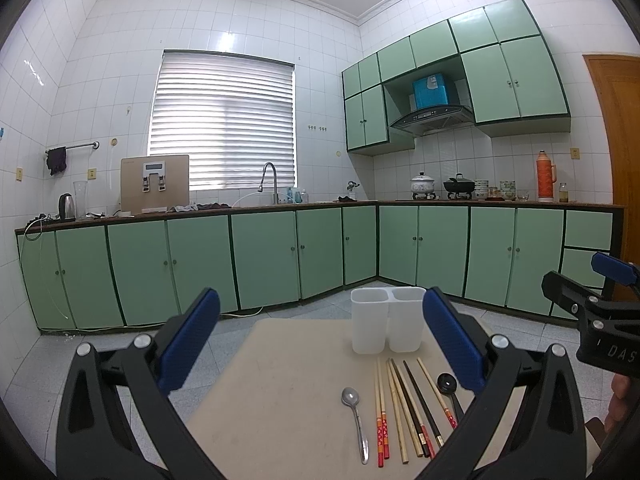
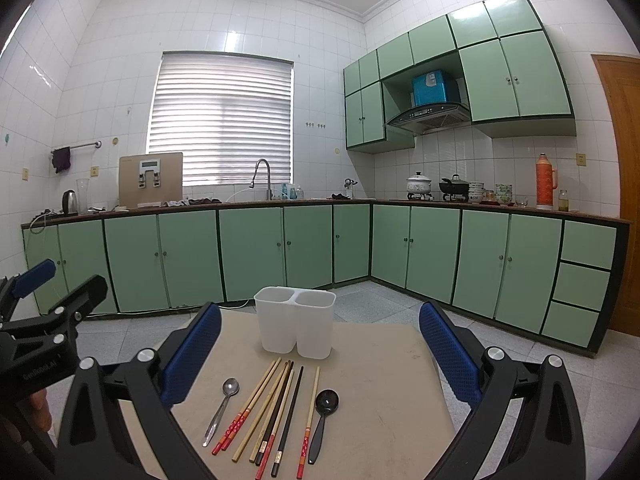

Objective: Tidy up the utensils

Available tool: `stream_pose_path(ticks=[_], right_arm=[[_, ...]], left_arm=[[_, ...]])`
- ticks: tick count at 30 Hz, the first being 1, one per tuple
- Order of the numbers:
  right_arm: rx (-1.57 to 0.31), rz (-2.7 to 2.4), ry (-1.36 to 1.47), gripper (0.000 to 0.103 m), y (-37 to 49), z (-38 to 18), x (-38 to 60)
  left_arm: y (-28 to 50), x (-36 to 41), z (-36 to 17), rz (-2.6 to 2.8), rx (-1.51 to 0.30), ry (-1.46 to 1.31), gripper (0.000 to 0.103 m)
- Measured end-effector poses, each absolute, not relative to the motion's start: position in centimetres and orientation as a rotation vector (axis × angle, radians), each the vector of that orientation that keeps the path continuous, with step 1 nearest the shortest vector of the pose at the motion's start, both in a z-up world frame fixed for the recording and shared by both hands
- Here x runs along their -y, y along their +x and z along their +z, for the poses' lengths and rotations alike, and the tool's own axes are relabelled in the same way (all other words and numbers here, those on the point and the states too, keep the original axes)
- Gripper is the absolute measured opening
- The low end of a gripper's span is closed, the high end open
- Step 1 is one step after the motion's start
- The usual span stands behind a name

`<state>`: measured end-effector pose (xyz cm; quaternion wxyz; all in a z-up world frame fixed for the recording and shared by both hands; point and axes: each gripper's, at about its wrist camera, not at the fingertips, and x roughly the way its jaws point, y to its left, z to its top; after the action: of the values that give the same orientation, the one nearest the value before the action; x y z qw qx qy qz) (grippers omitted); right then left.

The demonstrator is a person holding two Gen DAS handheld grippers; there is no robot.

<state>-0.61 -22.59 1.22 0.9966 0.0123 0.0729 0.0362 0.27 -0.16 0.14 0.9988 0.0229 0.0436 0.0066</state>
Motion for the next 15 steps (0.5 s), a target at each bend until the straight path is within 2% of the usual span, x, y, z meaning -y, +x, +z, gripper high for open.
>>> stream_pose_path(ticks=[15], right_arm=[[-0.146, 0.072, 0.024, 0.097, -0.62, 1.04, 22.23]], left_arm=[[0.29, 0.11, 0.16, 0.013, -0.087, 0.047, 0.098]])
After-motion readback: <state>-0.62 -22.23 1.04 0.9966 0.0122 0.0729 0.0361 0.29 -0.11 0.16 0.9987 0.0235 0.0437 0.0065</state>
